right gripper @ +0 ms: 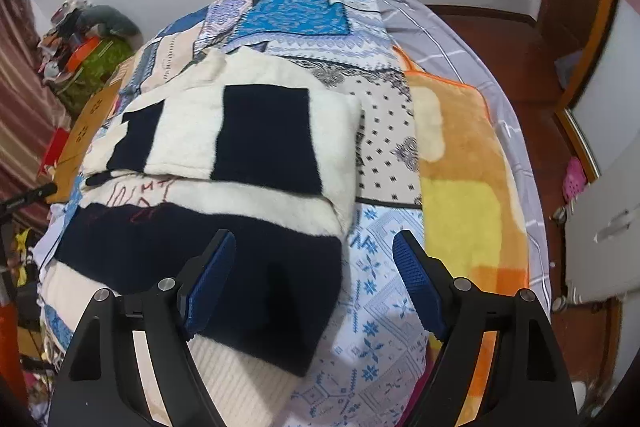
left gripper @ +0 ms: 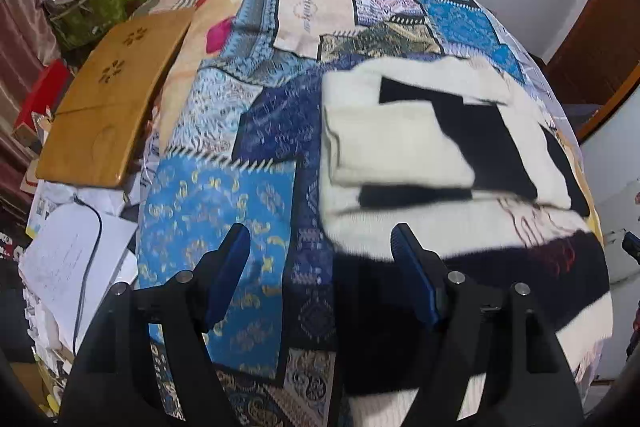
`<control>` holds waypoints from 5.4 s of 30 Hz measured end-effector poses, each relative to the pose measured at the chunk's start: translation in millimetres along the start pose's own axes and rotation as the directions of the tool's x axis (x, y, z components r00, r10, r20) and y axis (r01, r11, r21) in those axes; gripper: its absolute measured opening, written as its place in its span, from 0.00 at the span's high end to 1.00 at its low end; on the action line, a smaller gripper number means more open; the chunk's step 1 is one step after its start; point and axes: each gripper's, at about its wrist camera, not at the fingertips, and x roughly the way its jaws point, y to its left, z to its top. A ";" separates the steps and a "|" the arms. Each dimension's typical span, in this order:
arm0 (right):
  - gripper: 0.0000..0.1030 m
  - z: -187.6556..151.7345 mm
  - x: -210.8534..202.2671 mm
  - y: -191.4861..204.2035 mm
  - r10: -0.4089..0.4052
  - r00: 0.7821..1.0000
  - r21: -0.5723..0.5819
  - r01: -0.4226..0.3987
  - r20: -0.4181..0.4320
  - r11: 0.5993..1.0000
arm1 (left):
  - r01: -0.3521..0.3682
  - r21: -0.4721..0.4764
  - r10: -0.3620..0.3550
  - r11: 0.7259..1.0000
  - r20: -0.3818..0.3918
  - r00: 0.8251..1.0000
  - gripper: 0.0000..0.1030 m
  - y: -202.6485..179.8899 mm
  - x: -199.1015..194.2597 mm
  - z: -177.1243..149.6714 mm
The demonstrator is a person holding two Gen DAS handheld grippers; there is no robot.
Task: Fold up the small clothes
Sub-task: 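Grasp the navy striped hem band with the right gripper, then fold the hem up over the sweater body and open the right gripper, then grasp the cream folded edge with the left gripper while the right gripper grasps it too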
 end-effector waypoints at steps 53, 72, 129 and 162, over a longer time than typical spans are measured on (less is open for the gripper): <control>0.88 30.2 12.4 14.0 0.177 0.973 0.003 -0.179 0.149 0.984 | 0.162 -0.010 -0.158 0.987 0.172 0.972 0.93 -30.7 -23.2 21.1; 0.84 37.9 70.5 -3.3 0.114 0.993 0.032 -0.114 0.020 0.993 | 0.019 0.001 -0.019 1.000 0.059 0.998 0.89 -31.2 52.4 28.2; 0.91 -15.4 39.9 26.5 0.213 0.977 0.042 -0.212 -0.032 0.976 | 0.224 0.071 -0.222 0.972 -0.035 0.975 0.91 -59.3 5.5 -31.8; 0.93 138.2 95.7 6.1 0.111 0.989 0.041 -0.116 0.099 0.992 | 0.136 -0.065 -0.134 0.989 0.046 0.990 0.93 -32.7 80.9 124.6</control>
